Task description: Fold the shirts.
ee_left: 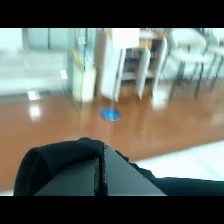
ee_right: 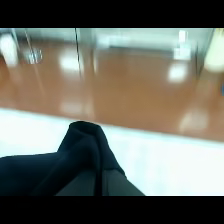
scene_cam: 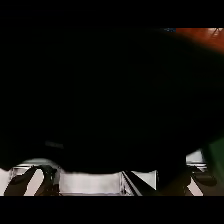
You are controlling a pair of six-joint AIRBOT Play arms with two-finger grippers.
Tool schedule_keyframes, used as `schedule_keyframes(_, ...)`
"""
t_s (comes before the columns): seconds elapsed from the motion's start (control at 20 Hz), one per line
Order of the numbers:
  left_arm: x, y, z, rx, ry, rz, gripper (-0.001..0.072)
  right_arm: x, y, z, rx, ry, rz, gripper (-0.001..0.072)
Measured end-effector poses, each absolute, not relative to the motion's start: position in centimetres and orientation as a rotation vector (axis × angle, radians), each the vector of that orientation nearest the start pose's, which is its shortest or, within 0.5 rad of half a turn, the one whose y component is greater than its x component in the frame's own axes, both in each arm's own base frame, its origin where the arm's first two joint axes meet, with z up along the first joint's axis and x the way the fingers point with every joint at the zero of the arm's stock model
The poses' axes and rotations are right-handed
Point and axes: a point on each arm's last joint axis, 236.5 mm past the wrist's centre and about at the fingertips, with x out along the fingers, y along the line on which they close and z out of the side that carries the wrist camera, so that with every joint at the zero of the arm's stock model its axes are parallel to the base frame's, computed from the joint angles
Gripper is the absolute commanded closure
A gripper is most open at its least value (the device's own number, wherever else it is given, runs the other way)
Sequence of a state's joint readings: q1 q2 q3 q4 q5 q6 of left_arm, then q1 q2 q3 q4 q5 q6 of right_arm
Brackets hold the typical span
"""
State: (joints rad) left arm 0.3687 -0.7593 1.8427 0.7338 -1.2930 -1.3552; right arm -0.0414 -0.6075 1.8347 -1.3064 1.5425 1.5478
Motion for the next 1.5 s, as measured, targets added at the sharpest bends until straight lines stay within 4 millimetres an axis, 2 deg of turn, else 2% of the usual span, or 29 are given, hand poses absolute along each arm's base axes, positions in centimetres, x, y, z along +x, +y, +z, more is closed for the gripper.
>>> schedule_keyframes(0.05, 24.7, -8.6, 46.6, -0.148, 0.157, -0.422, 0.0687, 17.1, 5.4, 41.0, 0.046, 0.370, 0.219, 0.0685)
schedule_keyframes(0.15, 26.9, -8.5, 41.2, -0.216, 0.300, -0.453, 0.0687, 18.0, 5.4, 36.0, 0.076, 0.521, 0.215, 0.0685)
schedule_keyframes(0.25, 29.7, -9.0, 34.6, -0.298, 0.456, -0.497, 0.0687, 19.5, 5.2, 30.1, 0.113, 0.682, 0.205, 0.0685)
schedule_keyframes(0.4, 34.7, -10.8, 24.3, -0.408, 0.660, -0.543, 0.0687, 23.1, 5.0, 20.8, 0.175, 0.869, 0.177, 0.0685)
schedule_keyframes(0.55, 40.2, -12.9, 16.2, -0.477, 0.808, -0.540, 0.0687, 27.7, 4.6, 12.6, 0.237, 0.991, 0.134, 0.0685)
schedule_keyframes(0.65, 44.2, -13.8, 12.5, -0.506, 0.868, -0.525, 0.0687, 31.4, 4.2, 8.9, 0.272, 1.022, 0.102, 0.0685)
schedule_keyframes(0.85, 51.0, -15.0, 7.7, -0.587, 0.949, -0.490, 0.0687, 37.9, 3.4, 2.7, 0.360, 1.098, 0.049, 0.0685)
schedule_keyframes(0.9, 52.2, -15.2, 6.8, -0.601, 0.961, -0.485, 0.0646, 39.0, 3.3, 1.2, 0.383, 1.128, 0.040, 0.0685)
schedule_keyframes(0.95, 52.9, -15.4, 6.0, -0.612, 0.974, -0.481, 0.0403, 39.8, 3.2, 0.0, 0.399, 1.153, 0.035, 0.0685)
schedule_keyframes(1.0, 53.4, -15.6, 5.4, -0.621, 0.989, -0.481, 0.0205, 40.4, 3.2, -1.0, 0.412, 1.173, 0.031, 0.0685)
schedule_keyframes(1.1, 53.2, -15.7, 4.2, -0.621, 1.038, -0.496, 0.0200, 41.4, 3.1, -2.5, 0.424, 1.197, 0.028, 0.0685)
schedule_keyframes(1.25, 51.0, -14.4, 2.7, -0.600, 1.161, -0.535, 0.0202, 41.9, 2.7, -3.4, 0.437, 1.211, 0.025, 0.0685)
schedule_keyframes(1.5, 42.6, -11.9, 1.2, -0.592, 1.426, -0.558, 0.0202, 41.0, 2.7, -4.2, 0.432, 1.272, 0.043, 0.0685)
